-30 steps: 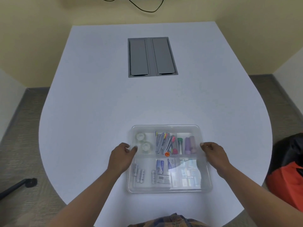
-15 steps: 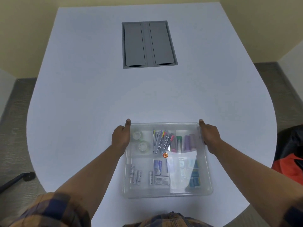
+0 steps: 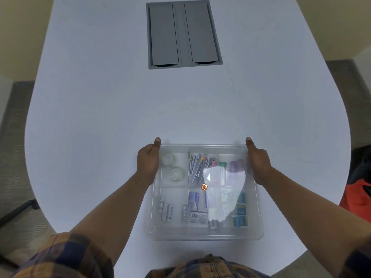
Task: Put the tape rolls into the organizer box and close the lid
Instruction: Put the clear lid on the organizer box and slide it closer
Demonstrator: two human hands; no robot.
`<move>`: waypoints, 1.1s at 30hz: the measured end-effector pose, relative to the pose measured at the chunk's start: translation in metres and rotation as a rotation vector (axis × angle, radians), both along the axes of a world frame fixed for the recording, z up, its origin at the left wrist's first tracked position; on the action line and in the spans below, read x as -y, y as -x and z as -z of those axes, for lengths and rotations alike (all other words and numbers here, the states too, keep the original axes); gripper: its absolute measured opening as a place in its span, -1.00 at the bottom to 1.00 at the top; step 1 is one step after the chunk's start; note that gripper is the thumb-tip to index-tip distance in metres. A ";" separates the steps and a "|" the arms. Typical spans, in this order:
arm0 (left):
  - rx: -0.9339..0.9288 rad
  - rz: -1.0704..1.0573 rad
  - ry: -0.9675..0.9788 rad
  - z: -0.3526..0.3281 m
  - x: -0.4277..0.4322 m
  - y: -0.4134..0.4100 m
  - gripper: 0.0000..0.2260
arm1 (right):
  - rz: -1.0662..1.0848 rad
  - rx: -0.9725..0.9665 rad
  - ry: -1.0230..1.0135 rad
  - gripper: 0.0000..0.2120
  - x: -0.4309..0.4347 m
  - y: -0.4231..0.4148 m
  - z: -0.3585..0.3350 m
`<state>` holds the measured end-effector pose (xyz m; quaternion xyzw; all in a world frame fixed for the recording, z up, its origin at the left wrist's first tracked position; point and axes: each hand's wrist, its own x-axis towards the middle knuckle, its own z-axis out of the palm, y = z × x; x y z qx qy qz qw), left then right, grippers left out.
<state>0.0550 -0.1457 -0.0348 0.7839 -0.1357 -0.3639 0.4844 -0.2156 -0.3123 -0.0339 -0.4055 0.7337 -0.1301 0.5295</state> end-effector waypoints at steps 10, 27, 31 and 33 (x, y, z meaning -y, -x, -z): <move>0.189 -0.025 -0.098 0.009 0.000 -0.002 -0.47 | -0.008 -0.033 -0.028 -0.36 0.001 0.001 0.015; 0.260 0.138 -0.204 0.001 -0.142 0.046 -0.42 | -0.314 -0.221 0.185 -0.26 -0.134 0.081 -0.010; 0.106 0.087 -0.213 0.000 -0.161 0.079 -0.36 | -0.183 -0.140 0.136 -0.37 -0.165 0.089 -0.009; -0.070 -0.051 -0.254 0.003 -0.159 0.089 -0.38 | -0.070 -0.084 0.048 -0.38 -0.171 0.089 -0.010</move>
